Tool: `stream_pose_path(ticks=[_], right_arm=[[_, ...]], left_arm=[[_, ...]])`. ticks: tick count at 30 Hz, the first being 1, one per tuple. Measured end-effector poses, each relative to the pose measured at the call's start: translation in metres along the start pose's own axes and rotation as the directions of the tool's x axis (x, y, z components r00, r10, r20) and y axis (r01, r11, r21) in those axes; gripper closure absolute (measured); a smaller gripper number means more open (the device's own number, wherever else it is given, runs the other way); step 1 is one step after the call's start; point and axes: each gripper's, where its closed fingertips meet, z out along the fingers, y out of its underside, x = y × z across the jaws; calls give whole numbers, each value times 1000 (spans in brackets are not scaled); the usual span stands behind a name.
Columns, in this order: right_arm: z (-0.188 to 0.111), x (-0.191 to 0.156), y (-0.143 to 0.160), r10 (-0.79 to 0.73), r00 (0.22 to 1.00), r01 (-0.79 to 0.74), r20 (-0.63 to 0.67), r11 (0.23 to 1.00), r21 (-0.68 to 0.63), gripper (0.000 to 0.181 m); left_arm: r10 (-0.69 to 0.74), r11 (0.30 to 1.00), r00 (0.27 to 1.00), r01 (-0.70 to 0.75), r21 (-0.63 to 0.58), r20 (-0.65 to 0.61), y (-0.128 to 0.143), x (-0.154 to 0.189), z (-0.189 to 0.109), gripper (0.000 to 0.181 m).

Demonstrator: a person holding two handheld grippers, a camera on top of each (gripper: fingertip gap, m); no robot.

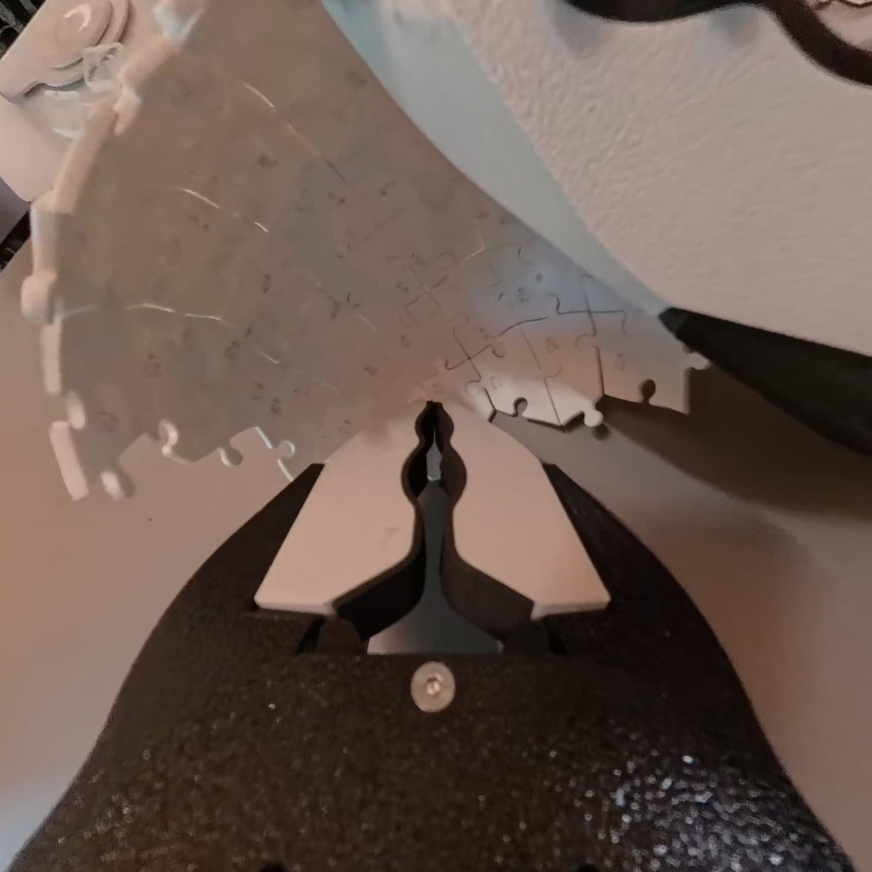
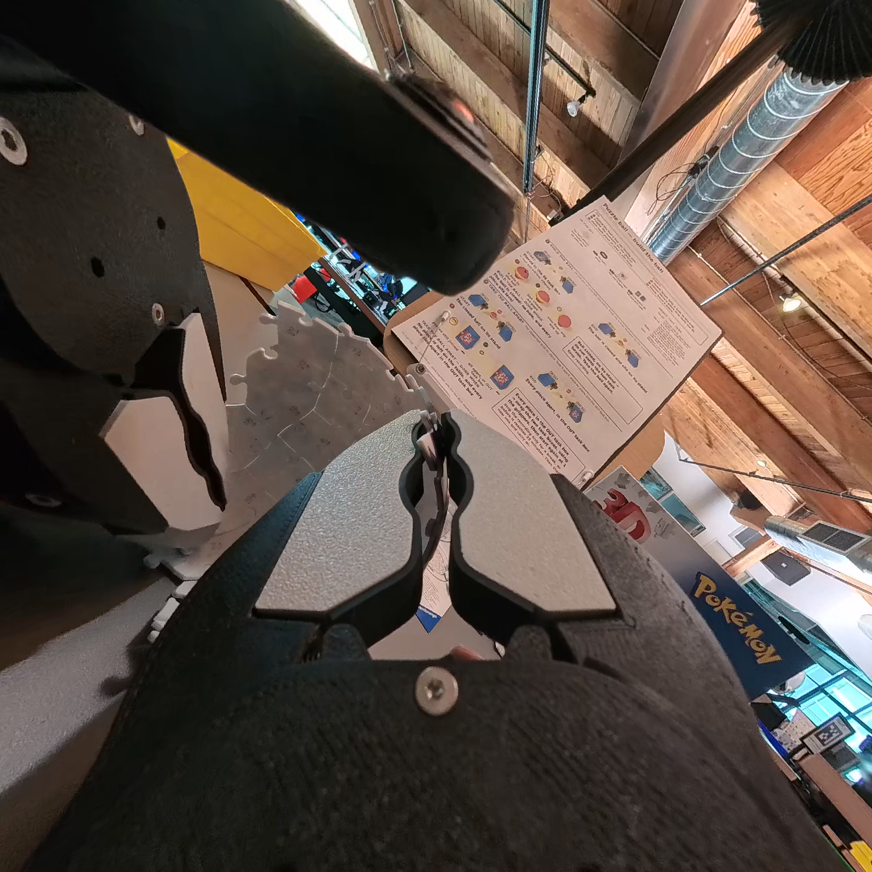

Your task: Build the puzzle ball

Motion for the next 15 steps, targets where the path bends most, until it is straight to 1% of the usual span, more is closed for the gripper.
stream_pose_path(ticks=[3,7,12,15], right_arm=[[0,0,0,0,1000,0,0,1000,-1,176],[0,0,0,1,1000,-1,-1,1000,0,176],[0,0,0,2,1000,-2,-1,1000,-2,176],[0,0,0,1,1000,-1,0,1000,-3,176]], left_arm=[[-3,1000,1000,3,-2,-3,0,0,0,181],[-27,1000,999,27,-4,-37,0,1,1,181],[56,998,998,-56,4,-42,0,1,1,181],[27,999,998,-26,21,-65,-1,0,1,181]])
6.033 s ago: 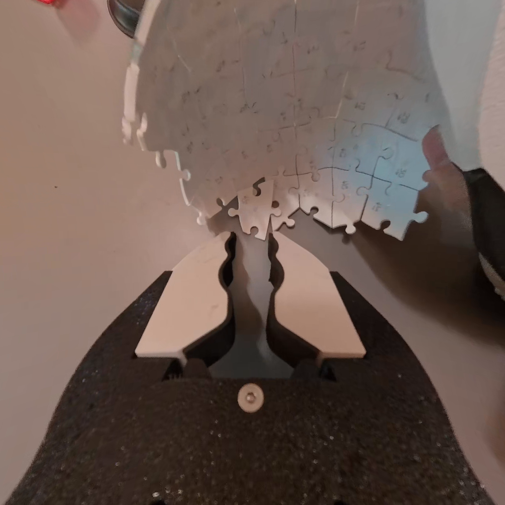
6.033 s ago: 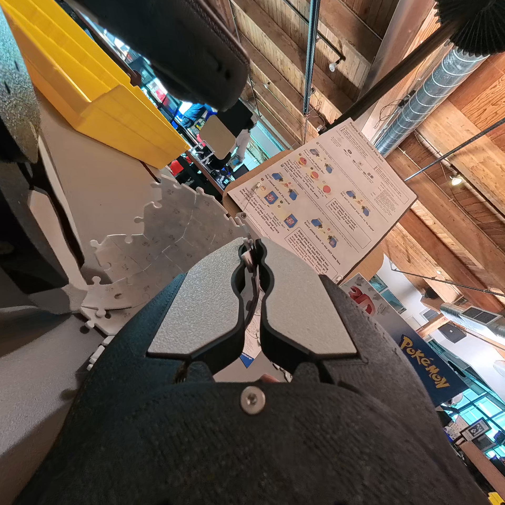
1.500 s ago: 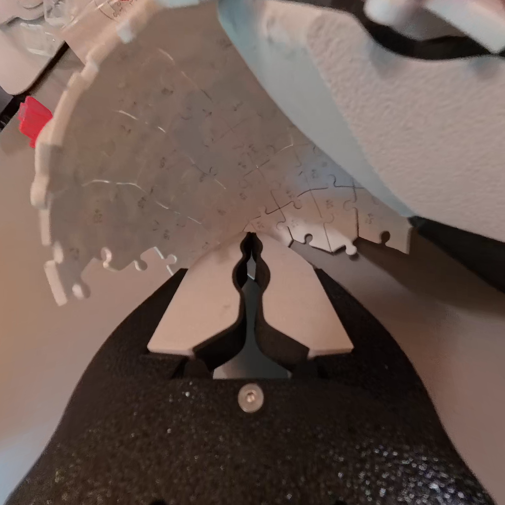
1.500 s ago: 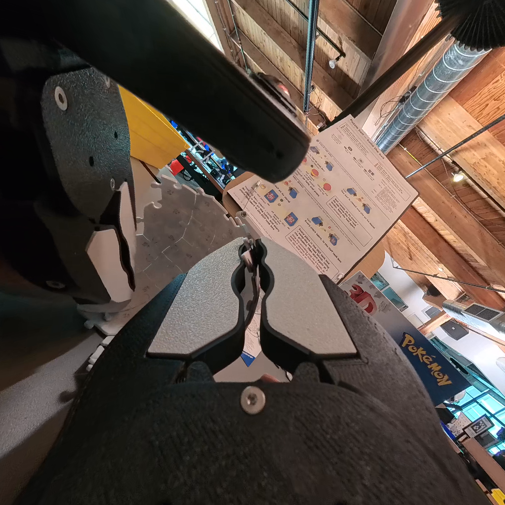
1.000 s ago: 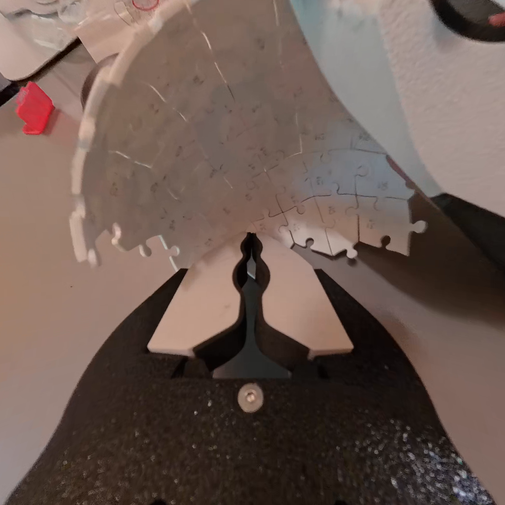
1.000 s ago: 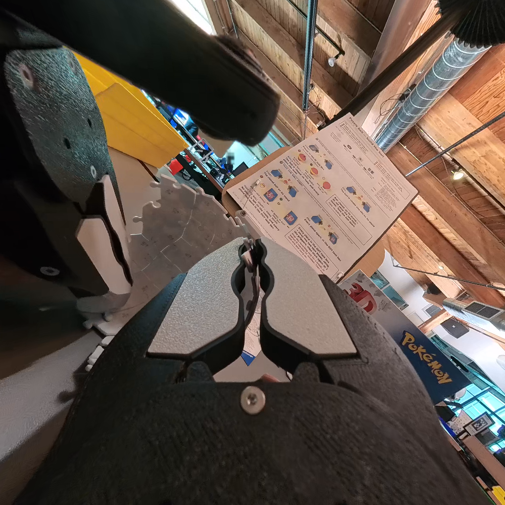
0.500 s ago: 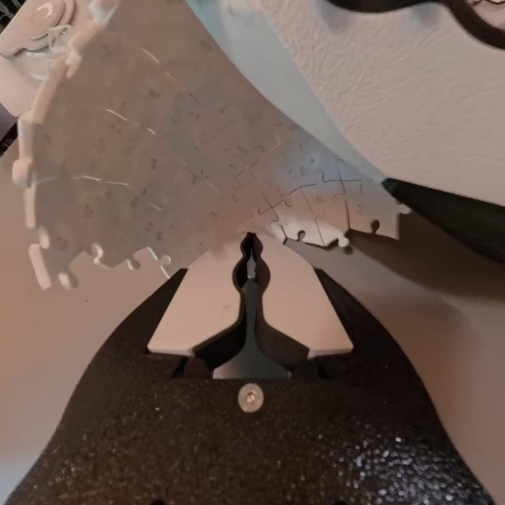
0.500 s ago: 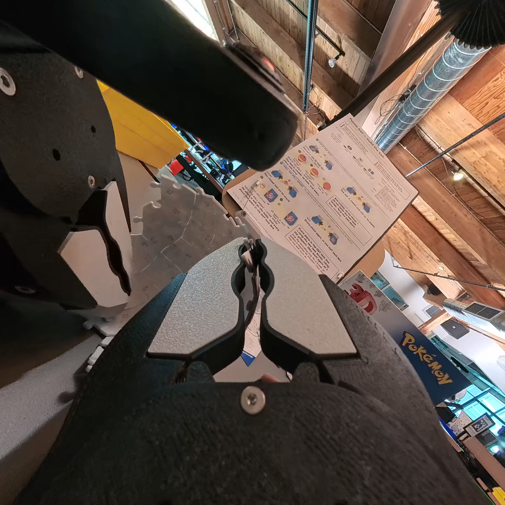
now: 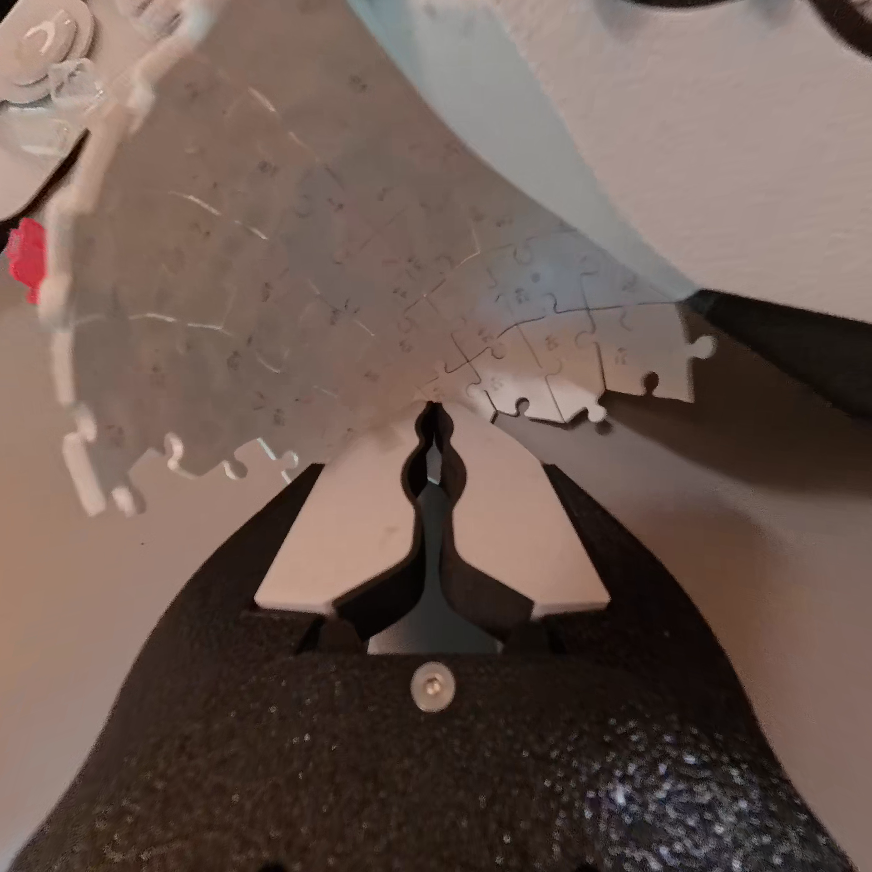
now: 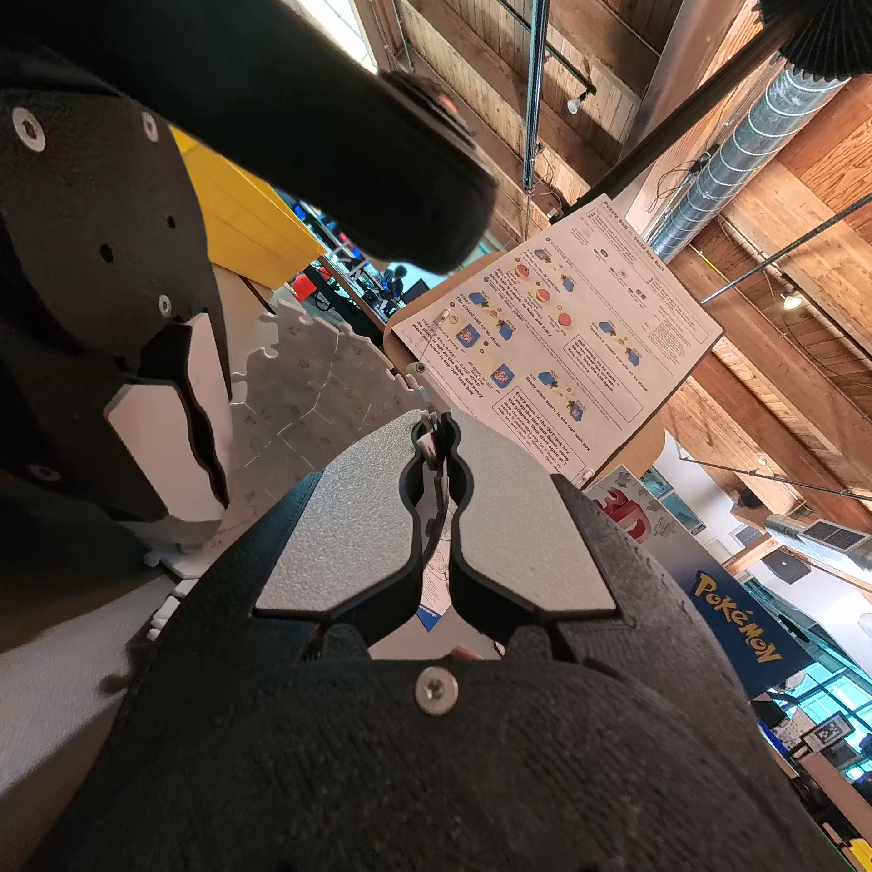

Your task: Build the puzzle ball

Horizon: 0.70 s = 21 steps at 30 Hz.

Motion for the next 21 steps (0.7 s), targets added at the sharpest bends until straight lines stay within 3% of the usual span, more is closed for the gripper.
stream_pose_path(ticks=[5,21], right_arm=[[0,0,0,-1,1000,1,0,1000,1,176],[0,0,0,3,1000,-3,-1,1000,3,176]], left_arm=[[-84,991,996,85,101,-14,-6,-2,-11,181],[59,998,998,-59,-32,-6,2,2,-2,181]])
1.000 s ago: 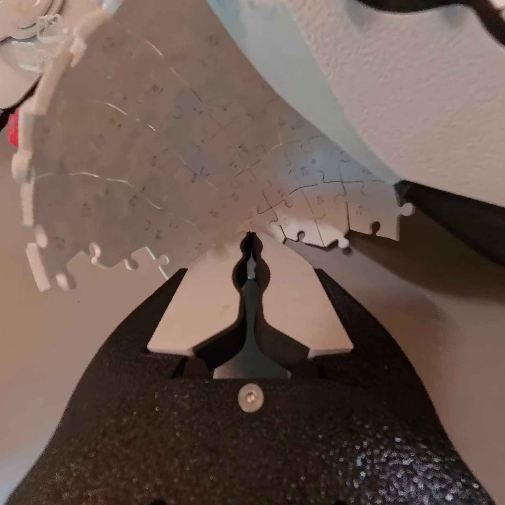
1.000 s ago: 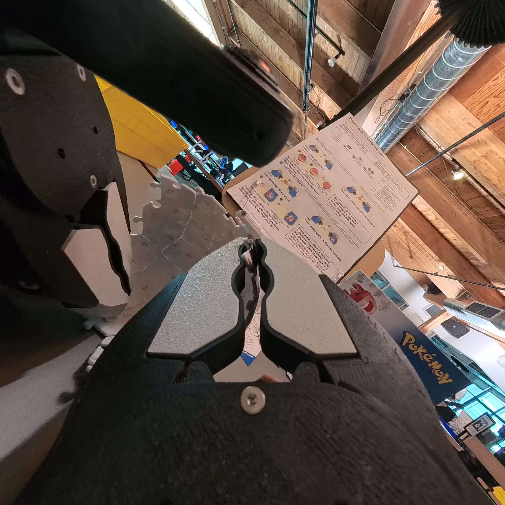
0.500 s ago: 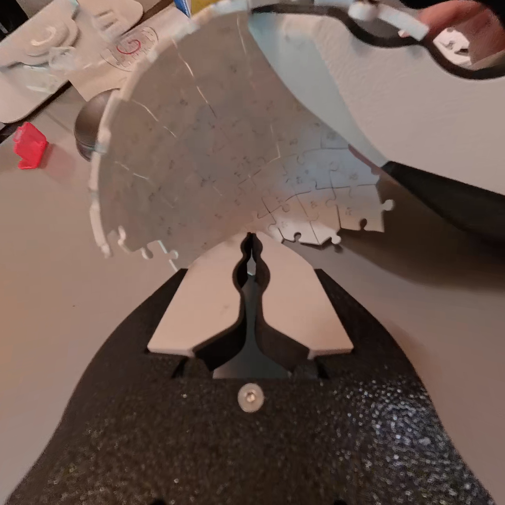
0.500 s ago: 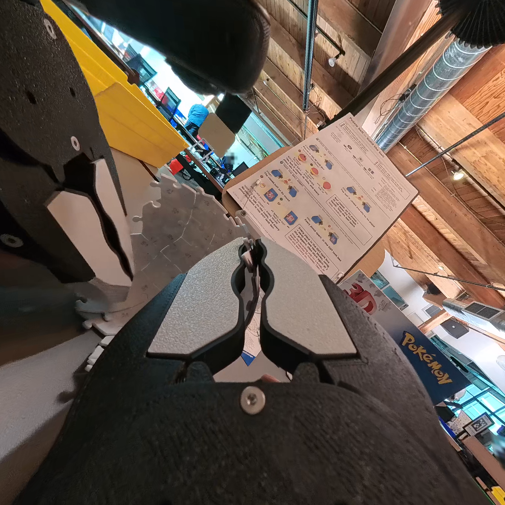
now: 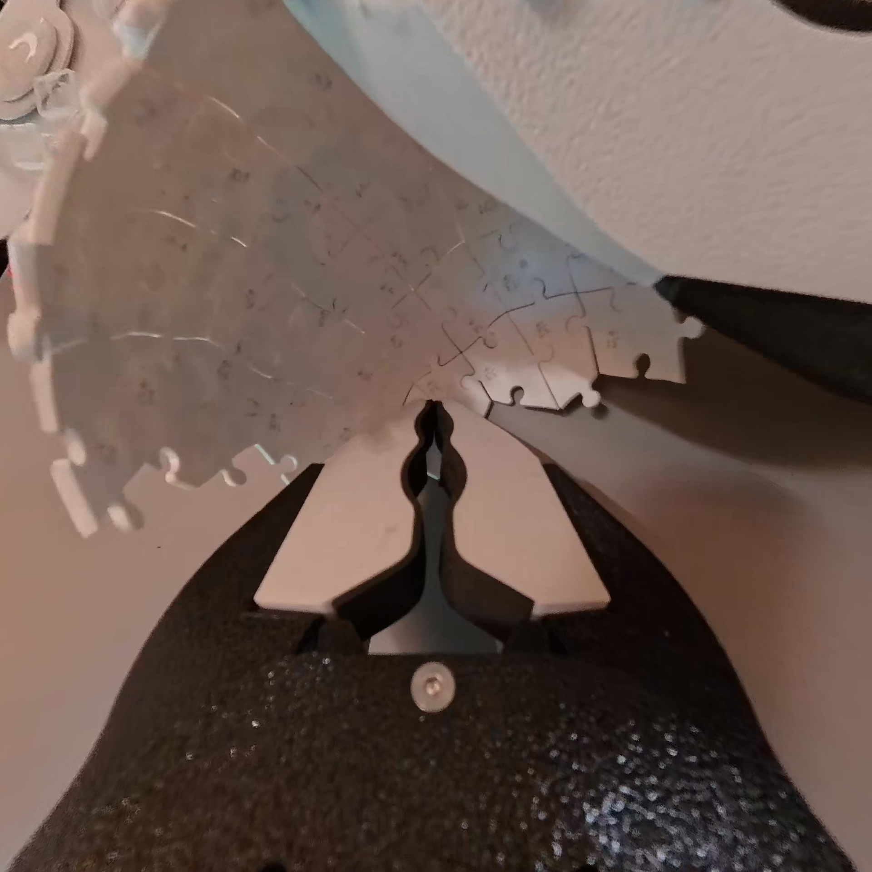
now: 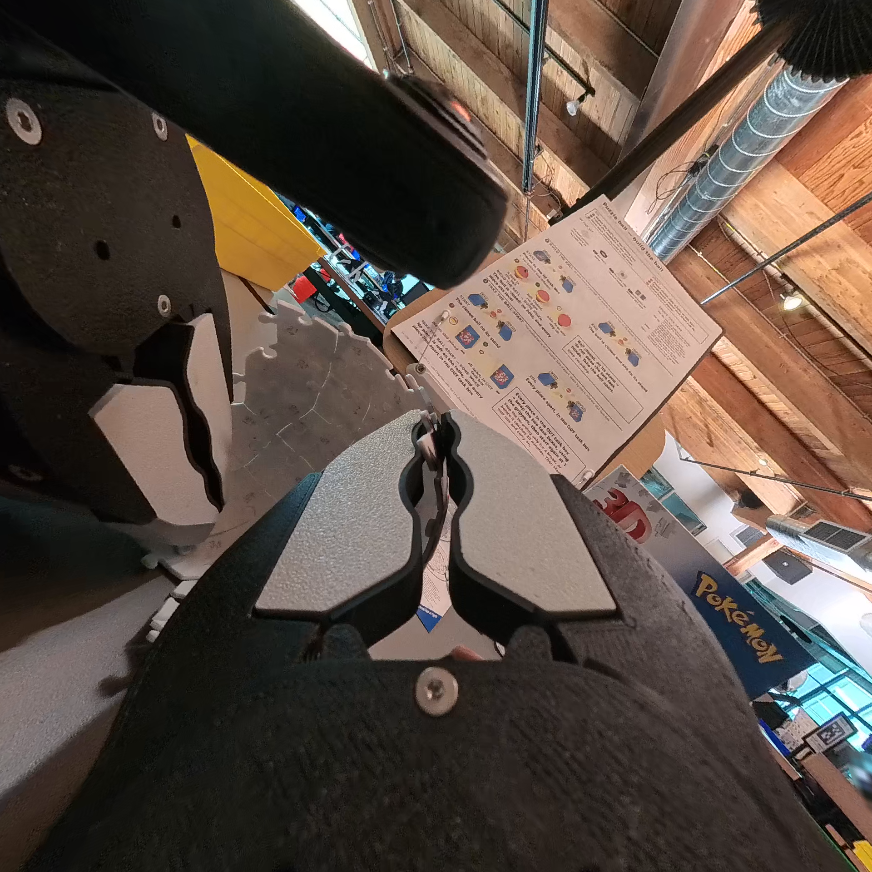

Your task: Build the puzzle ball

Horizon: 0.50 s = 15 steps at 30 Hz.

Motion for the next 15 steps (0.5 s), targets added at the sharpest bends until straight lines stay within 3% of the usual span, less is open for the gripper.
stream_pose_path(ticks=[9,15], right_arm=[[0,0,0,-2,1000,2,1,1000,2,176],[0,1,0,-2,1000,2,1,1000,2,176]], left_arm=[[53,997,996,-48,58,-77,0,0,0,181],[78,994,997,-77,76,-13,1,-5,-3,181]])
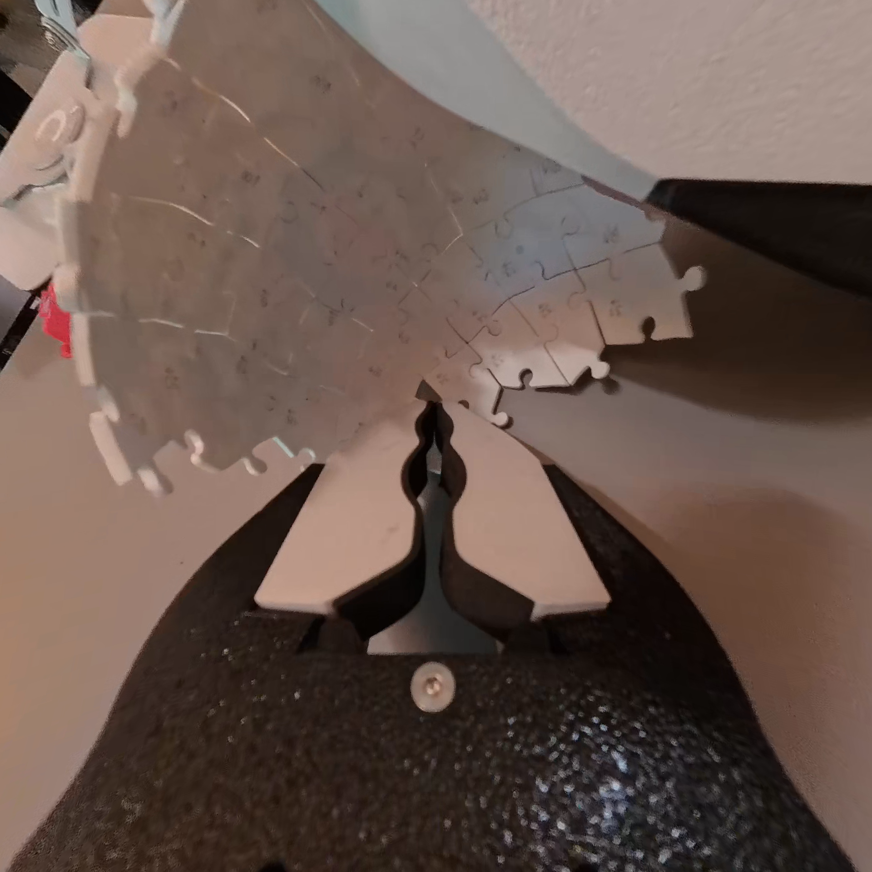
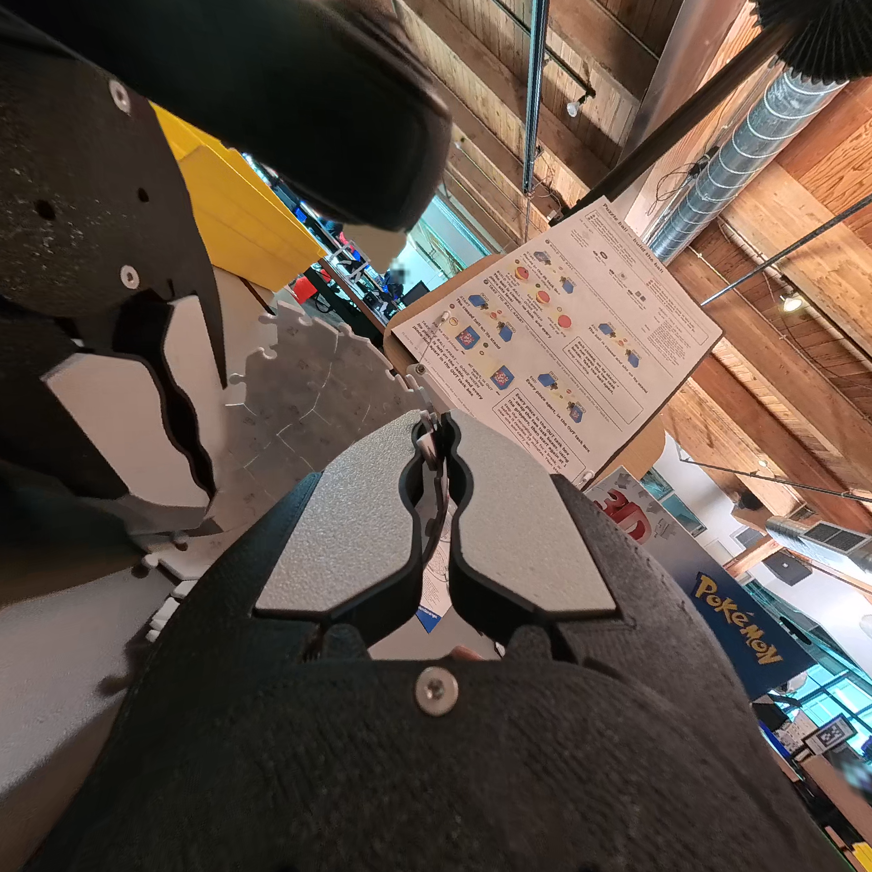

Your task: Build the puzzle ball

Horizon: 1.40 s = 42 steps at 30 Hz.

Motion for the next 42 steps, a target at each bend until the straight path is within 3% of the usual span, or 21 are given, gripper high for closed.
stream_pose_path(ticks=[5,9,13,15,20,27,38,42], right_arm=[[0,0,0,-3,1000,3,0,1000,-1,176],[0,0,0,-3,1000,3,0,1000,-1,176],[0,0,0,-4,1000,4,1,1000,0,176],[0,0,1,-3,1000,3,1,1000,-2,176],[0,0,0,-3,1000,3,1,1000,-1,176],[0,0,0,-1,1000,1,2,1000,2,176],[-1,-2,-1,3,1000,-3,8,1000,8,176],[-1,-2,-2,2,1000,-2,6,1000,7,176]], left_arm=[[-21,997,998,16,79,63,-9,-5,-9,181],[-4,1000,993,1,29,120,-2,-15,-17,181],[-185,982,982,187,-36,43,12,-5,-20,181],[-272,961,961,274,-40,47,13,-1,-21,161],[-391,917,917,395,-58,79,14,4,-23,149],[-380,917,920,388,-93,96,21,7,-19,154],[-303,952,953,304,-24,24,15,8,-17,153],[-207,978,976,207,21,59,7,8,-26,168]])
